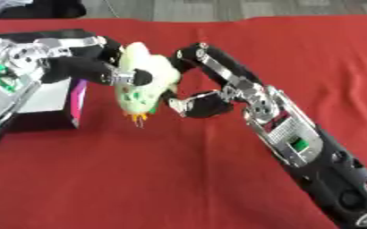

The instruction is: Pick up the objects with one hand, pass them to the other hand, and then place them into the box on the other side of the table.

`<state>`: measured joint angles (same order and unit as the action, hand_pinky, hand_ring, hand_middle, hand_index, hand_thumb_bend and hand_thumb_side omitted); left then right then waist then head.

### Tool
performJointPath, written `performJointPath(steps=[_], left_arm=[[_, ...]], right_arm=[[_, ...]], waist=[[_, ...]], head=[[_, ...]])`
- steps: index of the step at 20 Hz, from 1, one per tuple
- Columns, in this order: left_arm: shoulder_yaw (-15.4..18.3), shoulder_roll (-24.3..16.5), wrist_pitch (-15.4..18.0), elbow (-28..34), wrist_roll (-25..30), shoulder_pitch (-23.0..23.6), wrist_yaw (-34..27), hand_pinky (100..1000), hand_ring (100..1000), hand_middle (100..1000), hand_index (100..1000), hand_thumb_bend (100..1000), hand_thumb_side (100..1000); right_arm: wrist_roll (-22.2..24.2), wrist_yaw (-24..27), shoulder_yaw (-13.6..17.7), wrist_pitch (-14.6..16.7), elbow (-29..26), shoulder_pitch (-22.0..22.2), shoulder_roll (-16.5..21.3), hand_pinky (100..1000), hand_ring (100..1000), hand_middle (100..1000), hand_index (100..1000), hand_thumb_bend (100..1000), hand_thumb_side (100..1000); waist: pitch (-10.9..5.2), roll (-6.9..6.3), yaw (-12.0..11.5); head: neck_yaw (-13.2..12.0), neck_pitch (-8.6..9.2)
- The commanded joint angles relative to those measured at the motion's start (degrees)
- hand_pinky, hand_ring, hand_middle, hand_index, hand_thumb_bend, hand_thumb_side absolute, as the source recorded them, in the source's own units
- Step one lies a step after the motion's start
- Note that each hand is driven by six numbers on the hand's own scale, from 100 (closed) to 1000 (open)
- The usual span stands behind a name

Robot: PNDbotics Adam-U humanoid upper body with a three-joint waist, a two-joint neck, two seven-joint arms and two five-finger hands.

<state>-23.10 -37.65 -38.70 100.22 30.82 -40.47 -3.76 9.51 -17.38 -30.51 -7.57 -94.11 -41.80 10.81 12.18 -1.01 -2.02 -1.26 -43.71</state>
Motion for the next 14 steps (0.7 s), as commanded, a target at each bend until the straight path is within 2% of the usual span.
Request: performJointPath(steps=[1,6,7,11,14], left_arm=[[0.5,-0.6,-4.7,-0.2,3.6,-1.1,0.5,724,729,526,524,212,424],[0.4,-0.6,-5.0,-0.2,2.8,-1.1,0.1,724,729,526,524,212,424],[0.4,-0.7,-5.1,-0.3,2.6,-1.1,0.3,703,677,465,399,100,224],[0.3,-0.8,-5.2,-0.6,2.4,-1.1,1.9,699,661,439,358,100,108],[0.5,-0.9,-4.9,-0.8,2.4,-1.0,3.0,692,642,412,320,100,100]], right_arm=[[0.0,0.3,0.0,-0.1,-1.5,-0.8,-0.1,747,620,431,439,204,100],[0.1,0.3,0.0,0.0,-1.5,-0.8,-0.1,747,620,431,439,204,100],[0.3,0.6,-0.1,0.1,-1.6,-0.8,0.1,752,646,495,524,396,100],[1.2,2.4,-0.1,0.5,-1.6,-0.9,0.9,756,665,537,577,495,100],[1.6,3.1,-0.2,0.5,-1.5,-1.0,1.2,764,688,569,623,554,100]], waist=[[-0.02,-0.94,0.0],[-0.02,-0.94,0.1],[-0.06,-0.91,0.1],[-0.16,-0.79,0.2],[-0.19,-0.73,0.2]], head=[[-0.2,-0.03],[-0.2,-0.04],[-0.2,-0.04],[-0.5,-0.05],[-0.6,-0.12]])
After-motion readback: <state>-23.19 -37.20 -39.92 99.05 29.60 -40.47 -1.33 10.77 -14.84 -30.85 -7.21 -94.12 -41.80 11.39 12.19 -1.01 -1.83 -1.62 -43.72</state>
